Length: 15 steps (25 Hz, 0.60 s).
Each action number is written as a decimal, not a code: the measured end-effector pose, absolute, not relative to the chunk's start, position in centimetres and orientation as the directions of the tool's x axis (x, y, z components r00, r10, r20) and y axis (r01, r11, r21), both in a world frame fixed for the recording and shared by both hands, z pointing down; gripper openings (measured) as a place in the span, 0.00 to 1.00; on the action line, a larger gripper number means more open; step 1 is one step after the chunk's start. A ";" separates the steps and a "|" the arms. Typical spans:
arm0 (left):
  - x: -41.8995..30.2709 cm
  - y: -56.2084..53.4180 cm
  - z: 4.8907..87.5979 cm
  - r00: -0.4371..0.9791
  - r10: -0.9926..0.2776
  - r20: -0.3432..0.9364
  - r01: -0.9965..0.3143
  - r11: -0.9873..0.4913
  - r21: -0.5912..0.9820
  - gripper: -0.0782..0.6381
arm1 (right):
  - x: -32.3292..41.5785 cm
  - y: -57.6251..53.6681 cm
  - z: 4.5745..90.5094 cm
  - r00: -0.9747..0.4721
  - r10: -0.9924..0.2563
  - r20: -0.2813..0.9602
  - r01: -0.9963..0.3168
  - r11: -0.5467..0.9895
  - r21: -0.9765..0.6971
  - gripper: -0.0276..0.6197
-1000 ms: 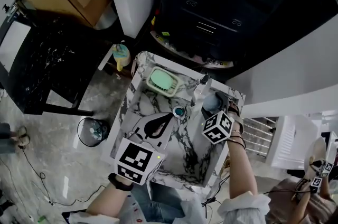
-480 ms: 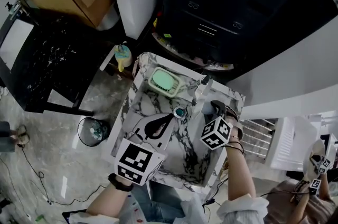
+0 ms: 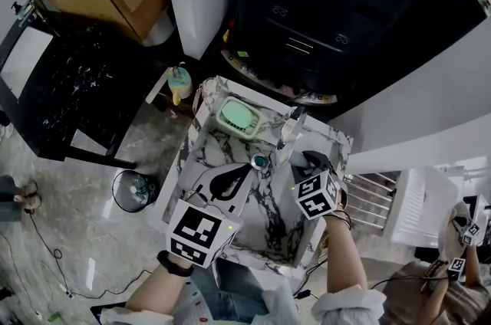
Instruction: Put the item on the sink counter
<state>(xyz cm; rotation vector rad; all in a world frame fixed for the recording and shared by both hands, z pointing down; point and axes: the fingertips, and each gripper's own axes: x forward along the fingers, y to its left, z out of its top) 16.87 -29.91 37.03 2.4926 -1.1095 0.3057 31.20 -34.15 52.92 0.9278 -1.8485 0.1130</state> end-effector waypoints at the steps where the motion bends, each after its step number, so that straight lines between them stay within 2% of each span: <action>1: 16.9 -29.7 36.9 0.664 -0.663 0.348 -0.747 -0.610 0.264 0.13 | 31.0 -34.0 52.6 -0.189 -0.548 0.815 -0.644 0.695 0.318 0.25; 15: 16.3 -26.3 34.5 0.650 -0.695 0.308 -0.759 -0.609 0.228 0.13 | 28.2 -29.9 47.1 -0.313 -0.612 0.727 -0.753 0.626 0.203 0.25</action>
